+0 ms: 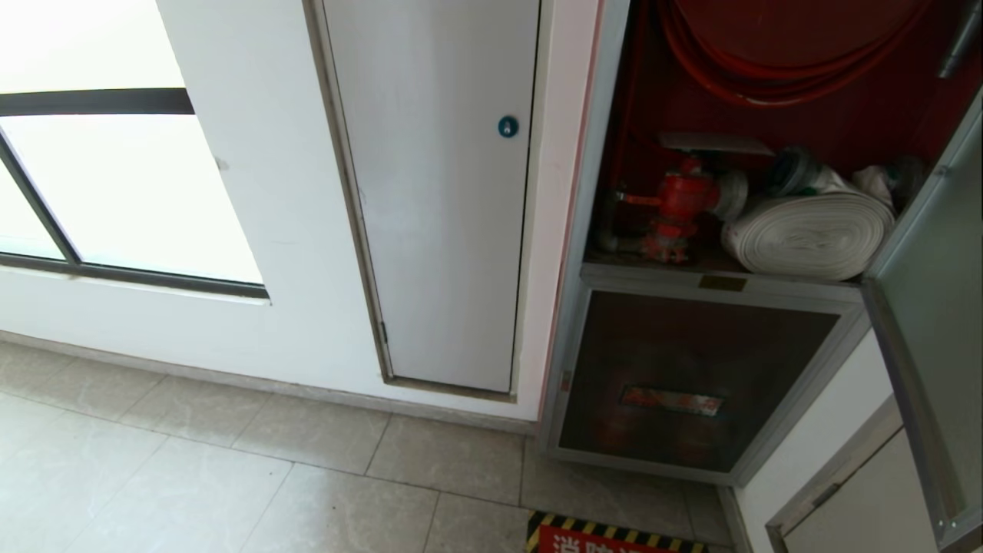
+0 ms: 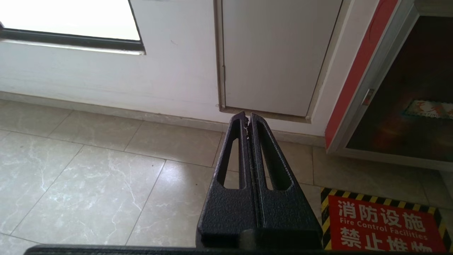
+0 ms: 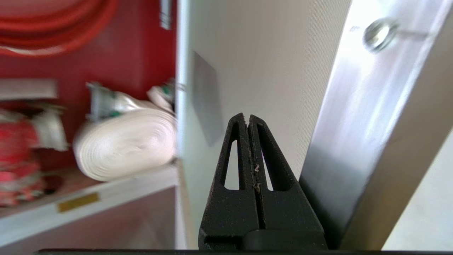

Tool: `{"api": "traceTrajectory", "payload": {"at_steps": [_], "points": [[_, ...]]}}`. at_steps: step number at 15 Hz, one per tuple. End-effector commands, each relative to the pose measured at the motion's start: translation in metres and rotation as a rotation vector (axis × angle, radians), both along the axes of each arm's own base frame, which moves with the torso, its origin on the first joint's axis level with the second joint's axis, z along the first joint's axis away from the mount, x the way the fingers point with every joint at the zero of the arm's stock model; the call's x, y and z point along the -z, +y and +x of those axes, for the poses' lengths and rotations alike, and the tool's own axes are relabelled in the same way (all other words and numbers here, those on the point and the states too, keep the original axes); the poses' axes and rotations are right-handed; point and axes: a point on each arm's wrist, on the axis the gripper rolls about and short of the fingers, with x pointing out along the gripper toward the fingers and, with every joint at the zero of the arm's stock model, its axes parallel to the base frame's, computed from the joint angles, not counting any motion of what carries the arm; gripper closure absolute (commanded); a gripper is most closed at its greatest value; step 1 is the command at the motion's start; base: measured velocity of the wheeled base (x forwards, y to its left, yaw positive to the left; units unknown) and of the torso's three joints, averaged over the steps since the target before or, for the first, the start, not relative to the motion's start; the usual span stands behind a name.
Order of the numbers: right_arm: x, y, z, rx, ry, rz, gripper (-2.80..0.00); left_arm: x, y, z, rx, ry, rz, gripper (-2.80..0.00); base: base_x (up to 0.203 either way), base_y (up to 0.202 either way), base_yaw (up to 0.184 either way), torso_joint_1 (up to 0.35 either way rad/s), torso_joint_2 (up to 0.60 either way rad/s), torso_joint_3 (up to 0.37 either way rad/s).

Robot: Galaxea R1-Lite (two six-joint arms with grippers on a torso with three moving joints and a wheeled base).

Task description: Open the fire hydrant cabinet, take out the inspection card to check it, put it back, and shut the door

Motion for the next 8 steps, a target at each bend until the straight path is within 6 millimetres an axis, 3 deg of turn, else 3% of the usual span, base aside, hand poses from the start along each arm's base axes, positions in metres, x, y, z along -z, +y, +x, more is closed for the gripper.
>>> {"api": "traceTrajectory", "payload": {"at_steps": [1, 8], "points": [[-0.001, -0.006, -0.006, 0.041, 0.002, -0.004, 0.00, 0.000, 0.000, 0.000, -0.001, 0.001, -0.001, 0.00, 0.000, 0.000, 0.000, 0.000, 0.00, 0.000], [0.001, -0.016, -0.021, 0.131, 0.026, 0.003, 0.00, 0.000, 0.000, 0.000, 0.000, 0.001, -0.001, 0.00, 0.000, 0.000, 0.000, 0.000, 0.00, 0.000]]}}
